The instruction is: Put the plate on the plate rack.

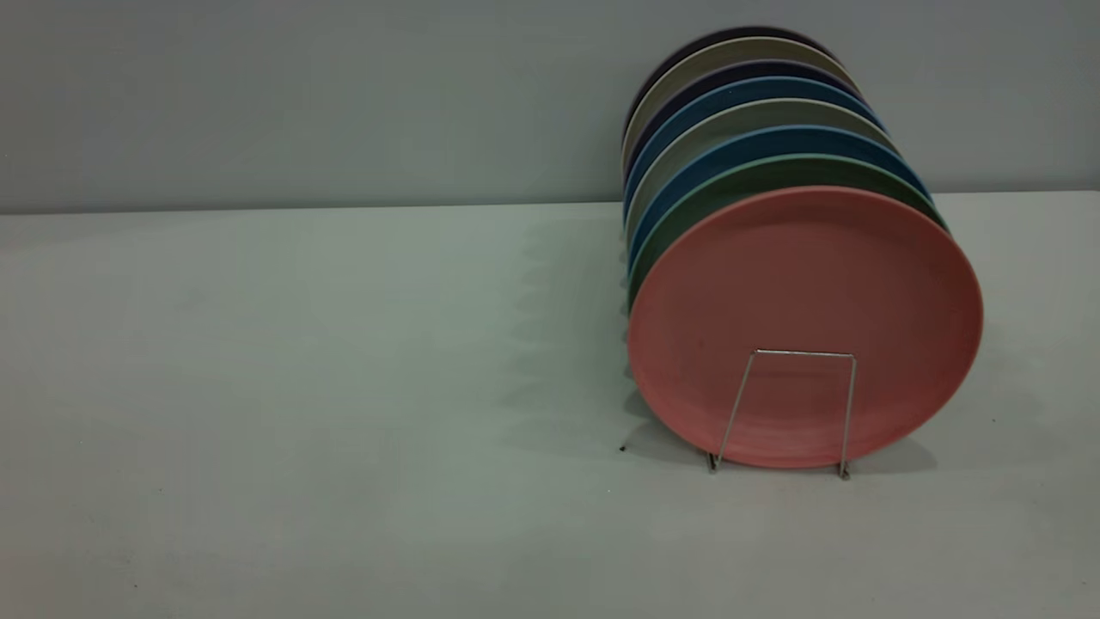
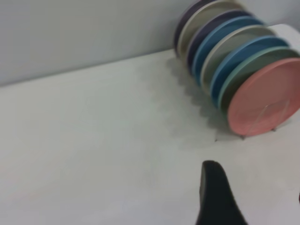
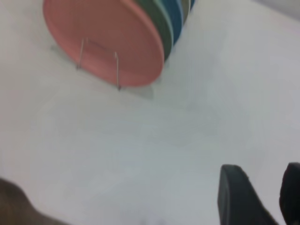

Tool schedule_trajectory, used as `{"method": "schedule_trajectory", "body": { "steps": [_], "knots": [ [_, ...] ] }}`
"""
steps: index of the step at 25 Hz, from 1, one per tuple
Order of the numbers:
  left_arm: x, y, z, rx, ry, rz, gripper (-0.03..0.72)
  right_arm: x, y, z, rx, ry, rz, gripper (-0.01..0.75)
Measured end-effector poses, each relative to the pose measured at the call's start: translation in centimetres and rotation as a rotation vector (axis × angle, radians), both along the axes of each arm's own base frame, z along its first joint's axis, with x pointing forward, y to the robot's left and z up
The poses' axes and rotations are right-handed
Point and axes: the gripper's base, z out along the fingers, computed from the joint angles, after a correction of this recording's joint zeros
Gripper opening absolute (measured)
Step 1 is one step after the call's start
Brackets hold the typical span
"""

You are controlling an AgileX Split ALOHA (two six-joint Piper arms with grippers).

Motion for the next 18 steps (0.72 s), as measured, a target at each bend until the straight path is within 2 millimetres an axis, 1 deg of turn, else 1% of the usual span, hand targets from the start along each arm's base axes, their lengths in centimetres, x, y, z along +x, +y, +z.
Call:
{"method": "schedule_trajectory", "body": {
  "steps": [2,5,8,13,18],
  "knots": [
    [-0.9,0.2,-1.0,0.000,0.002,0.022,0.451,-0.6,-0.3,-1.0,-0.004,0.016,-0.004,0.239],
    [-2.2,0.6,-1.9,0.000,0.005,0.063,0.450,-1.8,-0.9,-1.8,0.009,0.020,-0.020,0.239],
    [-3.5,0.9,-2.5,0.004,0.003,0.100,0.448,-3.0,-1.3,-2.2,0.046,0.011,-0.025,0.239],
    [-5.4,1.2,-3.6,0.012,0.026,0.140,0.447,-4.7,-1.4,-3.0,0.137,0.002,0.014,0.239],
    [-6.0,1.3,-4.3,0.023,0.092,0.143,0.447,-5.8,-1.5,-3.6,0.158,-0.024,0.062,0.239]
  ]
}}
